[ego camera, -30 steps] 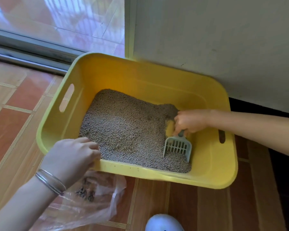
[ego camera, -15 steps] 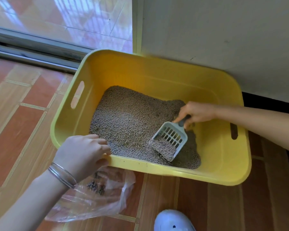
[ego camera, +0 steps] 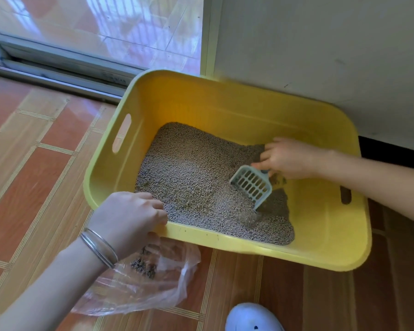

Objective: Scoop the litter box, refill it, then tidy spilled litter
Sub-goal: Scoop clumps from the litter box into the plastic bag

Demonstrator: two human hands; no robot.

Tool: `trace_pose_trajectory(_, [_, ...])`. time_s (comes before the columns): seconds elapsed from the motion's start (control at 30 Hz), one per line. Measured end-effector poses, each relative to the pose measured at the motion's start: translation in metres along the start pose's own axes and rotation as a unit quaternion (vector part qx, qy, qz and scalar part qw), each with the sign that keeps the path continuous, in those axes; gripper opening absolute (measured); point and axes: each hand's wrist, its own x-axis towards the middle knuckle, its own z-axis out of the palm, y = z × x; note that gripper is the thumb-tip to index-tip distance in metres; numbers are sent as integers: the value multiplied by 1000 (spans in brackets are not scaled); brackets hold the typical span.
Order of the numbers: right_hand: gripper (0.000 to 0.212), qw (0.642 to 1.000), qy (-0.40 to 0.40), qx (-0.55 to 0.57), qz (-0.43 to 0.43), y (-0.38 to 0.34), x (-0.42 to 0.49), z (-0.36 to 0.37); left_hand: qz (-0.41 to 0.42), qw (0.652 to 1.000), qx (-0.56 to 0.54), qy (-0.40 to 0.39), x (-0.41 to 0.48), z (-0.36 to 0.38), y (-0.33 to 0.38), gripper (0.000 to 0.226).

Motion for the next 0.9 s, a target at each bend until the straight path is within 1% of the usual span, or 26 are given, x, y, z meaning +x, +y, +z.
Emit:
trace_pose_trajectory(0.1, [40,999,22,29,-37,-27,14,12,5,1000,12,-10,1,0,1,42])
trace_pose_trajectory(0.17, [36,996,44,54,-59,-28,25,14,10,1000,15,-10,0,0,2,42])
trace_pose_trajectory(0.23, [33,994,25,81,-74,-23,31,9,13,1000,18,-9,0,-2,1,41])
trace_pose_trajectory(0.33, [39,985,-21,148,-81,-19,35,2,14,1000,13,-2,-1,-2,1,39])
trace_pose_trajectory(0.37, [41,981,-26,175,-78,-18,36,2,14,1000,13,0,-1,-1,1,39])
trace_pose_trajectory(0.43, [42,970,-11,233,-70,-17,33,4,14,1000,16,4,-1,-1,1,39])
trace_pose_trajectory(0.53, [44,939,46,338,-37,-16,23,8,14,1000,24,11,0,0,1,37])
trace_pose_trajectory(0.6, [45,918,83,387,-9,-18,15,6,14,999,22,21,-1,0,0,34])
trace_pose_trajectory(0.73, [46,906,126,405,20,-23,-2,-6,20,998,14,55,-3,1,0,28])
trace_pose_trajectory(0.83, [45,895,144,420,33,-28,-12,-10,13,996,10,88,-5,1,-1,35])
trace_pose_trajectory(0.9, [42,905,148,396,56,-29,-16,-10,9,994,7,108,-6,0,-3,38])
